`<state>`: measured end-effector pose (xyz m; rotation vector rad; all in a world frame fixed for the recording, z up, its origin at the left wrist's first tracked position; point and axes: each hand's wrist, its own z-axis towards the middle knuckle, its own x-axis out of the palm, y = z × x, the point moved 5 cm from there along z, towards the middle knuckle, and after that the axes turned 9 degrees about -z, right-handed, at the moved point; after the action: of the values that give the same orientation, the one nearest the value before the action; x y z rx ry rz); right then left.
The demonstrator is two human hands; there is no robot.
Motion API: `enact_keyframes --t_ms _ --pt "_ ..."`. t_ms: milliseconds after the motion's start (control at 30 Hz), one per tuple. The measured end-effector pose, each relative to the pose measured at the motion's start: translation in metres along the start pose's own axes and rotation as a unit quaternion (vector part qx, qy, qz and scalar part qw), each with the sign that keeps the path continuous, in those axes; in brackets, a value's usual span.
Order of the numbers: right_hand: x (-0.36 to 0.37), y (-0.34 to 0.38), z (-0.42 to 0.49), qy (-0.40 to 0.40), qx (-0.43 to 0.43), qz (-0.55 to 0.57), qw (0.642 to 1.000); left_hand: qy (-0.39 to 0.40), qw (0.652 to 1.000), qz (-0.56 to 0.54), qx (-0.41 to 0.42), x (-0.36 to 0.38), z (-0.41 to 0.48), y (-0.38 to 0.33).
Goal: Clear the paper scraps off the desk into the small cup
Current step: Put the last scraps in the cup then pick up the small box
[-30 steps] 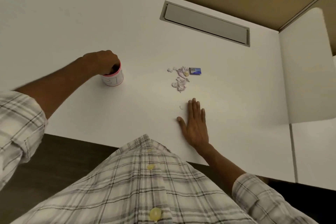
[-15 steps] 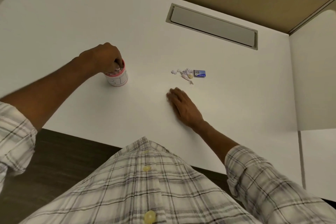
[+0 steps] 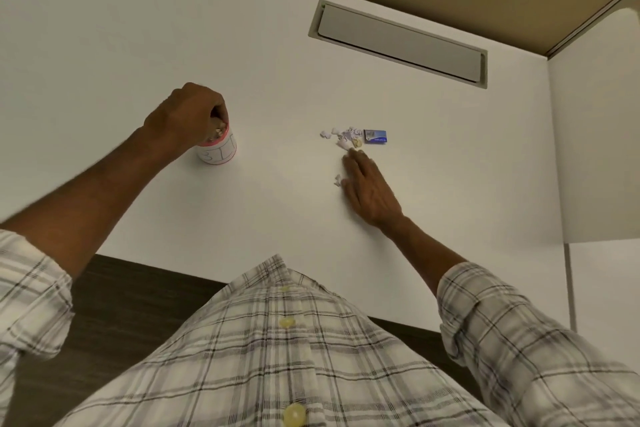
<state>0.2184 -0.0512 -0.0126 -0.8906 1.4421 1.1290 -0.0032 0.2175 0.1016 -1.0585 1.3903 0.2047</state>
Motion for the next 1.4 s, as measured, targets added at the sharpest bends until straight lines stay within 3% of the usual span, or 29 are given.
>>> enact_keyframes --t_ms 200,333,533,667,800,933,1100,1267,1400 --pt "0.006 0.034 -0.012 -0.018 -0.110 0.004 0.994 0.022 0.999 0.024 -0.019 0.009 0.004 0.009" --pt "-0.007 0.020 0.016 -0.063 -0.008 0.038 0.997 0.072 0.994 0.065 -0.055 0.020 0.005 0.013" --pt "-0.005 -0.006 0.068 0.035 0.105 0.060 0.992 0.079 0.993 0.067 -0.063 0.017 0.004 0.009" --pt "0.008 0.000 0.077 0.088 0.092 0.006 0.992 -0.003 0.999 0.016 -0.050 -0.004 -0.005 0.004" --pt "0.014 0.016 0.063 0.065 0.043 -0.004 0.997 -0.155 0.986 -0.052 0.012 -0.026 -0.022 -0.011" --pt "0.022 0.026 0.031 0.051 0.002 -0.014 0.999 -0.206 0.963 -0.138 0.103 -0.021 -0.038 -0.038" --pt "0.027 0.026 -0.021 0.019 -0.055 -0.018 0.998 -0.106 0.955 -0.196 0.195 0.037 -0.047 -0.072" --pt "0.027 0.008 -0.068 -0.006 0.027 0.036 0.999 0.051 0.970 -0.173 0.165 0.127 -0.046 -0.077" --pt "0.035 0.011 -0.084 0.015 0.013 -0.006 1.000 0.115 0.976 -0.116 0.142 0.173 -0.044 -0.077"
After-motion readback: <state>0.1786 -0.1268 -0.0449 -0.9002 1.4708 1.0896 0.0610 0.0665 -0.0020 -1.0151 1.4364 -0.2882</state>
